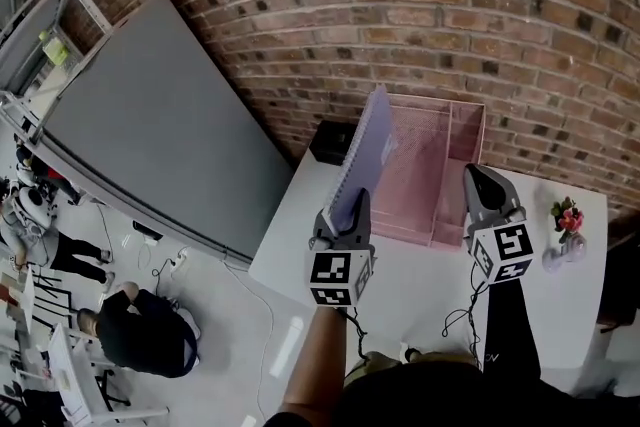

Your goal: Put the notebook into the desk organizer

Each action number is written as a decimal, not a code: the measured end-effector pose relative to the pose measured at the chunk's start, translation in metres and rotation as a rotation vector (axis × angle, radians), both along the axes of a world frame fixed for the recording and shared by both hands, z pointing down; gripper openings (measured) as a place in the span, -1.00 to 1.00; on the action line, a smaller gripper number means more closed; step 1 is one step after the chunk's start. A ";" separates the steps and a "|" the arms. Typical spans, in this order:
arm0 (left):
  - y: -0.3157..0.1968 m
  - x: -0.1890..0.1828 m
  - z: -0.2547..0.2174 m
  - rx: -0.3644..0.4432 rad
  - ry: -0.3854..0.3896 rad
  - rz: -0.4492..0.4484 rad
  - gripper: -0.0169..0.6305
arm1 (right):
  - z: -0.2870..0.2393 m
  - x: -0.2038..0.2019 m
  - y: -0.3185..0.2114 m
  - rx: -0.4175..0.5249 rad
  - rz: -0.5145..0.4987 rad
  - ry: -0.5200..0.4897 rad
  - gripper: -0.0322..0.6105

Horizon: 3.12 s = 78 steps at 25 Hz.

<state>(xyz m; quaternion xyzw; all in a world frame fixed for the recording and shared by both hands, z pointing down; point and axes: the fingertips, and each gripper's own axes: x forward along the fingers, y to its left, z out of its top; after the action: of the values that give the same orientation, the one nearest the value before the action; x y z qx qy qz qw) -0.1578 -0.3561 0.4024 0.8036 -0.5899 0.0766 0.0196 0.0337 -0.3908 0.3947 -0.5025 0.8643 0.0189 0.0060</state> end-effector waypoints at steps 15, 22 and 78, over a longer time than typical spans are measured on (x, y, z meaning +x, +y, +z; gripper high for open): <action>-0.054 0.021 0.007 -0.027 0.018 0.090 -0.83 | 0.010 0.004 -0.036 -0.022 0.063 -0.006 -0.90; -0.074 0.039 0.011 -0.048 0.049 0.148 -0.83 | 0.009 0.016 -0.044 -0.024 0.119 0.008 -0.90; -0.051 0.066 0.113 -0.617 -0.194 0.231 0.18 | 0.016 0.023 -0.036 -0.032 0.102 0.014 -0.90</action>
<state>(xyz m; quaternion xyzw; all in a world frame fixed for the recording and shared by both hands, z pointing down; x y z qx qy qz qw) -0.0919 -0.4071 0.5155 0.8104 -0.4430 0.3293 0.1965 0.0570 -0.4265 0.4103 -0.5459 0.8377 0.0088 -0.0093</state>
